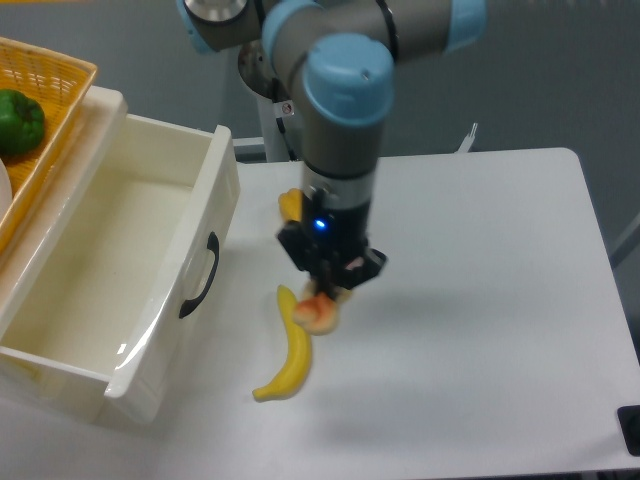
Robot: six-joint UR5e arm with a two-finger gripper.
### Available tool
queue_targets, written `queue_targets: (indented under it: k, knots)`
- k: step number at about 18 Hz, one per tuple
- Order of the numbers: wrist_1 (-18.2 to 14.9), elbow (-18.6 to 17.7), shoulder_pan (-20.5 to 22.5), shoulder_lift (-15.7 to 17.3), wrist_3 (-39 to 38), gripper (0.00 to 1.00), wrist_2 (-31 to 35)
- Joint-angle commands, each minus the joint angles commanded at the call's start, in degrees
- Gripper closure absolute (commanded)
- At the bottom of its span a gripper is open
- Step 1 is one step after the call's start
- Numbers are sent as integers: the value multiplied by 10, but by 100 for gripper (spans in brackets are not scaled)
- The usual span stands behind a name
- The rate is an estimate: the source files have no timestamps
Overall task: Place the round bread in the upper white drawer
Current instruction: 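Carry the bread roll over the open white drawer and lower it inside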
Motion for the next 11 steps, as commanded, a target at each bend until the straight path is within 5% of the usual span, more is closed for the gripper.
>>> queue_targets:
  k: [5,11]
  knots:
    - [1,-9,-34,40,-44,100,-25]
    - [1,-19,-85,42,-50,100,-32]
